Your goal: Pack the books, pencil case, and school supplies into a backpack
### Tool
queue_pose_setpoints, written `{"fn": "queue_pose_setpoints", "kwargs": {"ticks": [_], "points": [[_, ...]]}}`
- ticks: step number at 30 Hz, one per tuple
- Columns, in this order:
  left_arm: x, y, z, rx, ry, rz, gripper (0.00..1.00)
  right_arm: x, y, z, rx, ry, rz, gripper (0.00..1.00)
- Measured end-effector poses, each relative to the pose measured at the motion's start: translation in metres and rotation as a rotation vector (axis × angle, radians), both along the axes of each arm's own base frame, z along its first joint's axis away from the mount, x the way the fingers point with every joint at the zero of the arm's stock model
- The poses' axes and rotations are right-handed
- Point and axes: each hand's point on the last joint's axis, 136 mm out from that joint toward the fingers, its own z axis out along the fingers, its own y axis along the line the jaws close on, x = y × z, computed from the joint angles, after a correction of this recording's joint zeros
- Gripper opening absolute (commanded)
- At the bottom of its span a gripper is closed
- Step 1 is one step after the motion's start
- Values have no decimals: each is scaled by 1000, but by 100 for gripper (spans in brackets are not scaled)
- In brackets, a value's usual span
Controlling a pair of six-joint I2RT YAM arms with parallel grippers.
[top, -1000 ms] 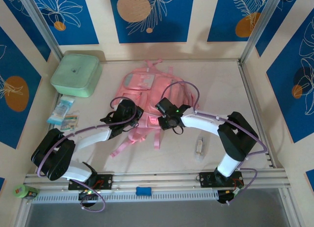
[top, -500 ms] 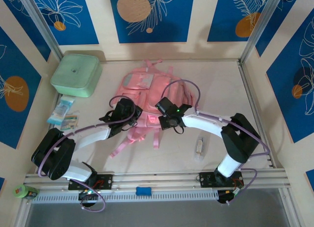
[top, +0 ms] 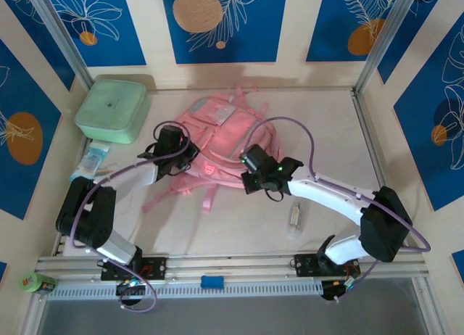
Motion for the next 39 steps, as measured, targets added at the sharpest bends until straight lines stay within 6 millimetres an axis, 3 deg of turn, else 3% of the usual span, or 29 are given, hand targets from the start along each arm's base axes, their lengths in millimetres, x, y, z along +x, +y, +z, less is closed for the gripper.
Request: {"fn": "queue_pose_setpoints", "kwargs": {"ticks": [5, 11, 15, 20, 26, 33, 37, 39], "points": [[26, 6, 5, 16, -30, -31, 0, 4, 33, -6, 12, 35, 51, 0], [26, 7, 5, 24, -37, -56, 0, 23, 16, -10, 4, 55, -17, 0], [26, 6, 2, 20, -29, -62, 0, 24, 15, -11, 21, 74, -18, 7], [26, 6, -2, 18, -18, -65, 0, 14, 26, -12, 23, 83, 21, 27], [26, 6, -2, 18, -18, -65, 0, 37, 9, -18, 58, 126, -39, 47], [25, 6, -2, 18, -16, -65, 0, 35, 17, -29, 102, 188, -7, 59], [24, 6, -3, 20, -10, -65, 26, 39, 19, -32, 139, 208, -11, 65], [22, 7, -3, 17, -3, -62, 33, 40, 20, -34, 140, 212, -10, 68]]}}
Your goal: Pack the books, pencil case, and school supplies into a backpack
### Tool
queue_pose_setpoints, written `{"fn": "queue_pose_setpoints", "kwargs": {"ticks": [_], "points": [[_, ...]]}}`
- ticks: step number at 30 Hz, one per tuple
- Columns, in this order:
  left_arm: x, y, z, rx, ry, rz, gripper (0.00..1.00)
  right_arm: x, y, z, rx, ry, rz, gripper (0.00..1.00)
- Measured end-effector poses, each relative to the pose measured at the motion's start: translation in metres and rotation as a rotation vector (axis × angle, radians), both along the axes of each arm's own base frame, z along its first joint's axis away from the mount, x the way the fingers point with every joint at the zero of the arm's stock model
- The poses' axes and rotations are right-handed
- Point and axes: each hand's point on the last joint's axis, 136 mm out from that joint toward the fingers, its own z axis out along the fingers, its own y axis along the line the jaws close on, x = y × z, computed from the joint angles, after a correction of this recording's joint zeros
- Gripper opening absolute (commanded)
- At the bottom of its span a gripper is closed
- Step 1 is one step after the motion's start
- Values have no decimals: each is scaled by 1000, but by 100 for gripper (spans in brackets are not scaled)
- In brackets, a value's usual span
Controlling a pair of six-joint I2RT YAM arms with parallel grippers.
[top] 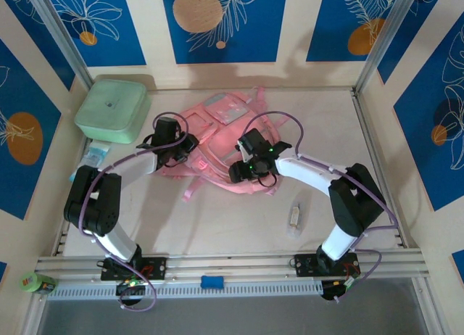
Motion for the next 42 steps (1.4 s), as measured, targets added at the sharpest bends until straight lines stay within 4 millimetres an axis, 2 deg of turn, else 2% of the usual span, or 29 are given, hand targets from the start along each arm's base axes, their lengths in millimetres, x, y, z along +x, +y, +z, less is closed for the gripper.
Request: {"fn": "queue_pose_setpoints", "kwargs": {"ticks": [2, 7, 11, 15, 18, 21, 26, 35, 42], "points": [[-7, 2, 3, -14, 0, 11, 36, 1, 2, 1, 6, -7, 3, 70], [-49, -1, 8, -85, 0, 47, 38, 3, 5, 2, 26, -26, 5, 71], [-80, -33, 4, -129, 14, 26, 38, 4, 5, 4, 43, -45, 1, 72], [-97, -62, 2, -164, 40, 15, 37, 5, 6, 8, 57, -60, -3, 72], [-98, -68, -3, -169, 49, 42, 33, 5, 7, 9, 62, -63, -5, 72], [-98, -70, -12, -154, 67, 79, 32, 5, 7, 9, 68, -65, -12, 72], [-95, -71, -15, -141, 66, 130, 32, 6, 7, 9, 74, -71, -12, 72], [-81, -80, -24, -121, 92, 174, 28, 7, 7, 7, 78, -75, -21, 72], [-81, -82, -36, -93, 121, 222, 17, 8, 6, 5, 80, -76, -34, 72]]}}
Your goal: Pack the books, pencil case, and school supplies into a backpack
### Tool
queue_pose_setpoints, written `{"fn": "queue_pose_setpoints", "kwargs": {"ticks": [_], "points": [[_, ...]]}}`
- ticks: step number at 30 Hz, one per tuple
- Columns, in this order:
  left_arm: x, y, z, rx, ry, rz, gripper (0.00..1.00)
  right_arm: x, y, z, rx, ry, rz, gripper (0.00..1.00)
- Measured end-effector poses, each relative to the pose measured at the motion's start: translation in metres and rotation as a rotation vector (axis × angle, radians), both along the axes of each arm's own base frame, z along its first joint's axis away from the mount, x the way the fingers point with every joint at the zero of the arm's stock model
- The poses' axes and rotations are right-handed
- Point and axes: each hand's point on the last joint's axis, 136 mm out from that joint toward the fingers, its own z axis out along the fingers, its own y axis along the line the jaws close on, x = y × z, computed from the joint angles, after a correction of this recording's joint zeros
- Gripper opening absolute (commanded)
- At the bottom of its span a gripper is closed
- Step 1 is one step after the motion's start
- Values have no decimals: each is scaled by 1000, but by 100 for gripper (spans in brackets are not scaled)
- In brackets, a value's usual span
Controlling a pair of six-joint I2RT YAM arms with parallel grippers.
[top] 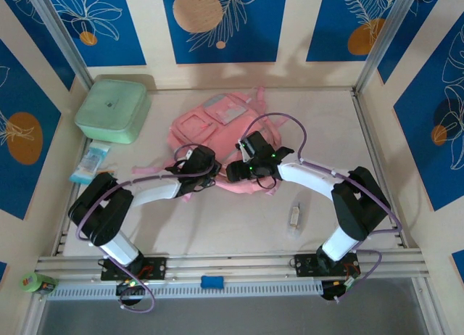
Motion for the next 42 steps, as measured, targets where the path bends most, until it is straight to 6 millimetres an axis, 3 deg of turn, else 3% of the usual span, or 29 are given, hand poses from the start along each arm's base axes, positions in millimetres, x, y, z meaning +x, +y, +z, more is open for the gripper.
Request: {"fn": "queue_pose_setpoints", "kwargs": {"ticks": [4, 7, 10, 17, 23, 32, 42], "points": [[-1, 0, 0, 4, -4, 29, 16, 0, -2, -1, 3, 1, -8, 72], [-1, 0, 0, -5, -3, 48, 23, 1, -2, 0, 8, -4, -12, 72], [-3, -1, 1, -10, -3, 58, 24, 1, -2, 2, 13, -11, -12, 72], [-2, -3, -7, -5, 7, 69, 1, 1, -4, 0, 10, -11, -15, 72], [0, -4, -3, -17, -3, 74, 0, 0, -8, 4, 14, -35, -19, 72], [2, -3, 40, -109, -70, 93, 0, -5, -9, 22, 43, -84, -1, 72], [4, -3, 49, -135, -82, 98, 0, -36, 1, 7, 4, -70, 54, 70]]}}
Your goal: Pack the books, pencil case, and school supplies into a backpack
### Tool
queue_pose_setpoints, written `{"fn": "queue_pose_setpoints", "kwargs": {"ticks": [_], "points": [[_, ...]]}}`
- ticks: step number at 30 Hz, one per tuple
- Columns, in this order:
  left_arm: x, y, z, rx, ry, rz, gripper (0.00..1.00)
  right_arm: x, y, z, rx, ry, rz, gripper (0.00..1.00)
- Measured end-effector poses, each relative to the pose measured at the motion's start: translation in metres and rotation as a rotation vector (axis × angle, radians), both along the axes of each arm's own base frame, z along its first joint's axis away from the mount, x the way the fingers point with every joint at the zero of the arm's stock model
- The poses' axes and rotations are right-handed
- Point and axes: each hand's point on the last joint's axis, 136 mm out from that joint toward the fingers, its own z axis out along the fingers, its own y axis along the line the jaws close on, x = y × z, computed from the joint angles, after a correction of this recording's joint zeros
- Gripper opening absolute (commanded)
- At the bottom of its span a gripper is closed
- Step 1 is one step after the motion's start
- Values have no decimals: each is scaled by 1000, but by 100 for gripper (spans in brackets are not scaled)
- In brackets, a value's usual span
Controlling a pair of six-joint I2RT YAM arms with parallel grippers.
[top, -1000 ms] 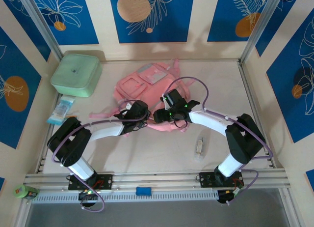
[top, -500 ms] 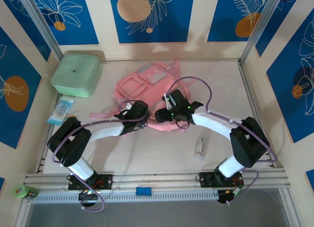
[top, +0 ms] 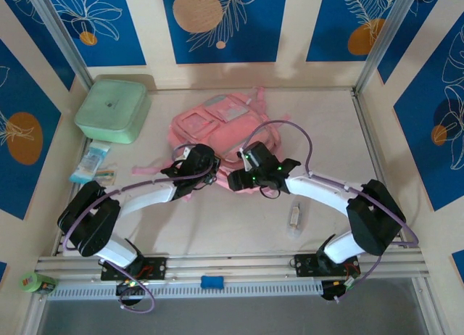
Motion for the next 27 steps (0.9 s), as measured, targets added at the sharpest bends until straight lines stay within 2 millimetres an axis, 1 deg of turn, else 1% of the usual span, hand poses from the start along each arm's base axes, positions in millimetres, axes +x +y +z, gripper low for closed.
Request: {"fn": "queue_pose_setpoints", "kwargs": {"ticks": [4, 6, 11, 14, 18, 20, 22, 27], "points": [[1, 1, 0, -3, 2, -1, 0, -4, 3, 1, -6, -8, 2, 71], [1, 1, 0, -4, 1, -1, 0, -3, 1, 6, 3, -13, -4, 70], [1, 1, 8, -8, -8, -1, 0, 2, -20, 23, 17, -23, -50, 67], [3, 0, 11, -13, -13, -1, 0, 3, -27, 27, 7, -28, -54, 63], [3, -1, 13, -14, -14, -2, 0, -3, -24, 24, -4, -18, -16, 61], [4, -2, 15, -19, -17, -4, 0, -5, -19, 21, -19, -11, 4, 61], [4, -2, 15, -19, -17, -4, 0, -1, -15, 20, -35, -8, 6, 62], [4, -1, 16, -20, -18, -2, 0, 15, -7, 22, -37, -10, -5, 61]]}}
